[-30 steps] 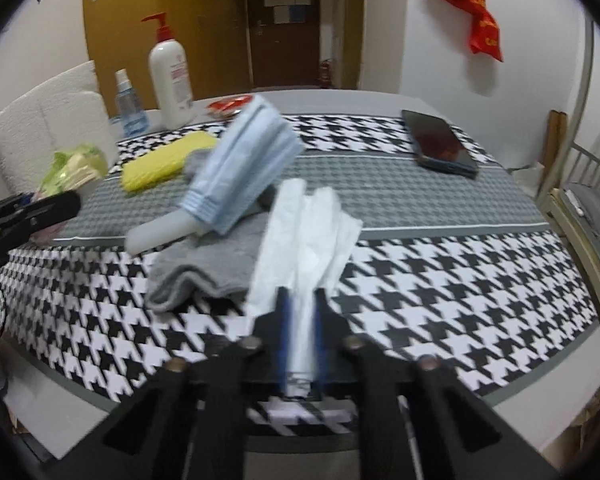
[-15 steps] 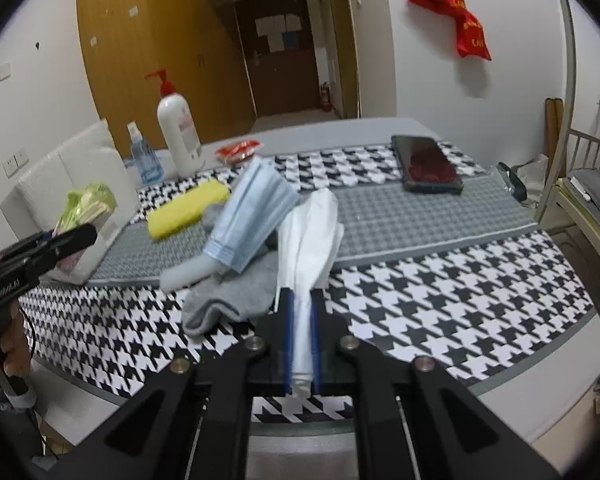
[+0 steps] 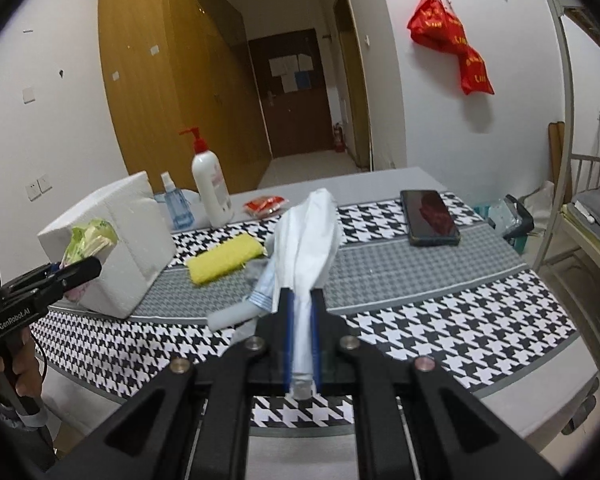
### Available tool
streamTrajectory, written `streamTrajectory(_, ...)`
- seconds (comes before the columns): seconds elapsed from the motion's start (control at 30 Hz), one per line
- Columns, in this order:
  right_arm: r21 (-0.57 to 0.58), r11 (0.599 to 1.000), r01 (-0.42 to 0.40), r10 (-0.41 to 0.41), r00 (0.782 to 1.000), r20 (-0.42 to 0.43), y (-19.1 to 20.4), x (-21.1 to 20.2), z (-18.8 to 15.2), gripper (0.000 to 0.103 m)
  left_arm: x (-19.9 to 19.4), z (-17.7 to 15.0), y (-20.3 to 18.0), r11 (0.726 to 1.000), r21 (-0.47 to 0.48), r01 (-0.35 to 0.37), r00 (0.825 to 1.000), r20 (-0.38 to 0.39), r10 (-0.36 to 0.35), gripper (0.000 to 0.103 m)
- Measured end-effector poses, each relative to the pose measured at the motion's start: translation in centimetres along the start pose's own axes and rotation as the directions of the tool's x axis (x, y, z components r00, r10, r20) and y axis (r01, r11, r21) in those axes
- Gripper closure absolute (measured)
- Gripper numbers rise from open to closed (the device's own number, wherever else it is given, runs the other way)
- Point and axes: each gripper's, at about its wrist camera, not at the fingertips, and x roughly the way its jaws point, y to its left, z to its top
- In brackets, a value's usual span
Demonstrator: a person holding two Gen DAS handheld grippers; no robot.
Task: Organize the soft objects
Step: 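Lift the white towel with the right tool and carry it over the foam box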
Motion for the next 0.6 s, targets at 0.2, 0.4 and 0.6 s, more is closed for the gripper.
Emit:
streamTrajectory(0.2,-0.023,0.999,-0.039,0.04,0.999,0.03,1.3,-1.2,0.5,0.093,-1.5,0.3,0.1,0.999,0.002,-0.041,0.999,0.028,0.041,0.069)
streamTrajectory(0.4,-0.058,0.995,-0.084,0.087,0.995,0.043,3.0,-1.6,0.8,0.093,-2.3,0.1,0.5,0.997,0.002,-0.083,0.996,0.041,0.082,0.069)
streamTrajectory(0.6,-0.089,0.988,-0.128,0.132,0.99,0.046,4.6,-1.3,1.2,0.092,-3.1,0.0,1.2,0.993,-0.013,-0.116,0.992,0.055,0.117,0.069)
